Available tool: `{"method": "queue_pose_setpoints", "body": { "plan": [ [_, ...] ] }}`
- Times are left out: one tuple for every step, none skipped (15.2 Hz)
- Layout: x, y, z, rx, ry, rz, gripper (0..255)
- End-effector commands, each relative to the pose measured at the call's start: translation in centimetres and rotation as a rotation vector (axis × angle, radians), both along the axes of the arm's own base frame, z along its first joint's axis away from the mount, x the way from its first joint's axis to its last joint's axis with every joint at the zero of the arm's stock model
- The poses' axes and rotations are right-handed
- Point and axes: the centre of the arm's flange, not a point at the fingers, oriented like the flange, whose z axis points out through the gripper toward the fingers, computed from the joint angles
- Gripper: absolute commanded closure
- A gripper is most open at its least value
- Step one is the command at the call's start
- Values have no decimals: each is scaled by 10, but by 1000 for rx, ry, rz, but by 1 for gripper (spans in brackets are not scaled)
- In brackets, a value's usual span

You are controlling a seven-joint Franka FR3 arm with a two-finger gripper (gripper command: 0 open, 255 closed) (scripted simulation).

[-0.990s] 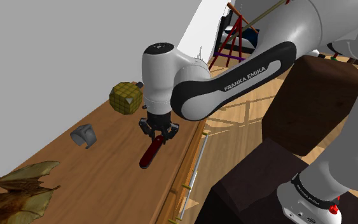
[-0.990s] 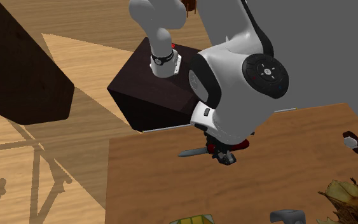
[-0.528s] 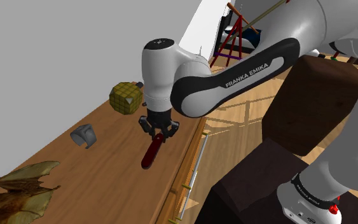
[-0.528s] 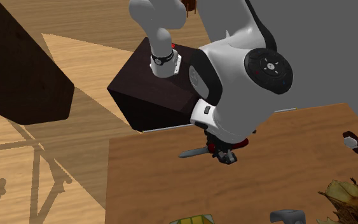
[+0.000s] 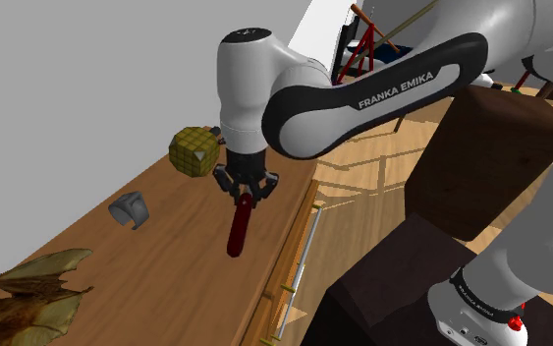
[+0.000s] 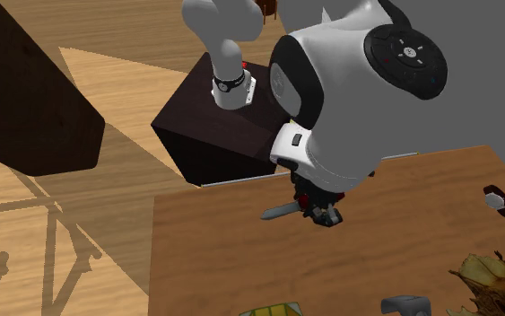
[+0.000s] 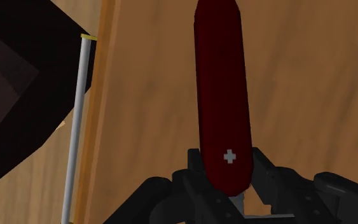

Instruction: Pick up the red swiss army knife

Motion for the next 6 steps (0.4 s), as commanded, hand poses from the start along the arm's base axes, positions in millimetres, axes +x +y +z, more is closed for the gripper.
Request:
{"method": "queue_pose_setpoints", "body": {
  "plan": [
    [0,0,11,0,0,0,255],
    [0,0,16,0,0,0,255],
    [0,0,21,0,0,0,255],
    [0,0,27,0,0,0,255],
    [0,0,27,0,0,0,255],
    [0,0,27,0,0,0,255]
  ]
}}
